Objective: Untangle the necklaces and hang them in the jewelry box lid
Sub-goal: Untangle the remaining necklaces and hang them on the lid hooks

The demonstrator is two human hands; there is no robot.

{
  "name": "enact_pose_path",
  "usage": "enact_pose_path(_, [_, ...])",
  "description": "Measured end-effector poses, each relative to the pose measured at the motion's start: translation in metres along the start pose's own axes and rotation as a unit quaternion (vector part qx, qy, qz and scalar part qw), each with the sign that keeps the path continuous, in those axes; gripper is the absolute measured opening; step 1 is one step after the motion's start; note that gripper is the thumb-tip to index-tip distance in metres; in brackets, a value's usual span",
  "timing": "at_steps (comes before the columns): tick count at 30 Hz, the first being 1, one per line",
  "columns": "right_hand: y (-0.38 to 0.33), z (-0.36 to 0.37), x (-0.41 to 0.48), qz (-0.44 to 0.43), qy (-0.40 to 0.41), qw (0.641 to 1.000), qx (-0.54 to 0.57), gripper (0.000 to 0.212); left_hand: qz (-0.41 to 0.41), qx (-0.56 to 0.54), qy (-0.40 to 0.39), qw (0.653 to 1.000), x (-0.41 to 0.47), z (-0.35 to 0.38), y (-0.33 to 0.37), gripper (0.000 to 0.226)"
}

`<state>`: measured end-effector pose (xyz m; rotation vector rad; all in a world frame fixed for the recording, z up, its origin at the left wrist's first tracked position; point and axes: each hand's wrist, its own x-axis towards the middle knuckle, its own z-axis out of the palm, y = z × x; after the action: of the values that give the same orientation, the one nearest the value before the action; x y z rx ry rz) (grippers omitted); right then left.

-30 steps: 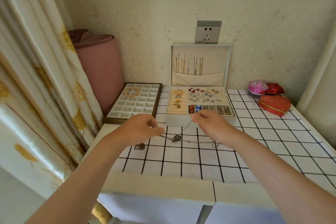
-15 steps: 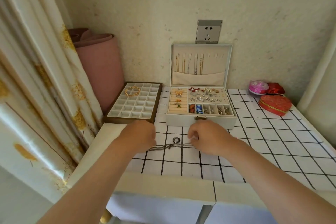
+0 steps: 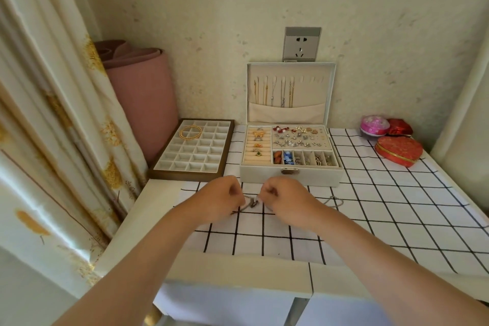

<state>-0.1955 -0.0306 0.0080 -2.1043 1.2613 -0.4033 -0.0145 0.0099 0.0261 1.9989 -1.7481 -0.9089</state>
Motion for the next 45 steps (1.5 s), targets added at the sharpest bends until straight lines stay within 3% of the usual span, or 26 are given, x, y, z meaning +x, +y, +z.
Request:
enact_pose_path(2, [-0.001, -0.005, 0.002, 0.026, 0.008, 0.997, 0.077, 0.017, -0.032, -0.147, -0.013, 0.989, -0.001, -0.007, 0.004, 0.003])
enact_pose_path(4, [-0.004, -0.008, 0.002, 0.048, 0.016, 0.983, 0.176, 0.019, -0.054, -0.296, -0.032, 0.953, -0.001, -0.011, 0.005, 0.007])
enact_pose_path(7, [-0.009, -0.010, 0.000, 0.093, -0.022, 0.929, 0.358, 0.021, -0.064, -0.421, -0.055, 0.903, -0.002, -0.014, 0.005, 0.018])
enact_pose_path(8, [-0.009, -0.010, 0.000, 0.096, -0.030, 0.925, 0.367, 0.021, -0.068, -0.418, -0.052, 0.904, -0.002, -0.015, 0.005, 0.020])
enact_pose_path(14, [-0.011, -0.022, -0.001, 0.046, 0.012, 0.979, 0.197, 0.014, -0.051, -0.316, -0.009, 0.947, -0.005, -0.019, 0.010, 0.011])
enact_pose_path(18, [-0.006, -0.033, -0.001, 0.032, -0.037, 0.992, 0.118, 0.011, -0.035, -0.239, 0.005, 0.970, -0.006, -0.023, 0.008, 0.011])
enact_pose_path(22, [0.004, -0.038, -0.003, 0.025, -0.054, 0.998, 0.006, 0.016, -0.004, 0.011, -0.002, 1.000, -0.004, -0.021, -0.008, 0.010])
enact_pose_path(26, [0.004, -0.043, -0.006, 0.018, -0.070, 0.996, 0.059, 0.025, 0.001, 0.211, -0.021, 0.977, -0.006, -0.011, -0.008, 0.007])
enact_pose_path(29, [0.002, -0.047, -0.007, 0.021, -0.088, 0.986, 0.138, 0.026, 0.075, 0.135, 0.029, 0.988, -0.001, 0.004, 0.005, 0.027])
enact_pose_path(32, [0.003, -0.050, -0.008, 0.014, -0.090, 0.979, 0.183, 0.024, 0.146, -0.050, -0.011, 0.988, 0.002, 0.018, 0.024, 0.033])
enact_pose_path(34, [0.004, -0.053, -0.009, 0.018, -0.085, 0.972, 0.217, 0.023, 0.134, -0.135, -0.043, 0.981, 0.003, 0.021, 0.033, 0.028])
enact_pose_path(38, [0.011, -0.063, -0.012, 0.018, -0.068, 0.972, 0.226, 0.016, 0.090, -0.141, -0.035, 0.985, 0.006, 0.019, 0.040, 0.012])
enact_pose_path(42, [0.020, -0.068, -0.016, -0.004, -0.038, 0.996, 0.083, 0.012, 0.080, -0.144, -0.032, 0.986, 0.006, 0.016, 0.043, 0.011])
enact_pose_path(45, [0.025, -0.068, -0.019, 0.007, -0.038, 0.997, 0.073, 0.007, 0.079, -0.101, -0.026, 0.991, 0.006, 0.014, 0.041, 0.010])
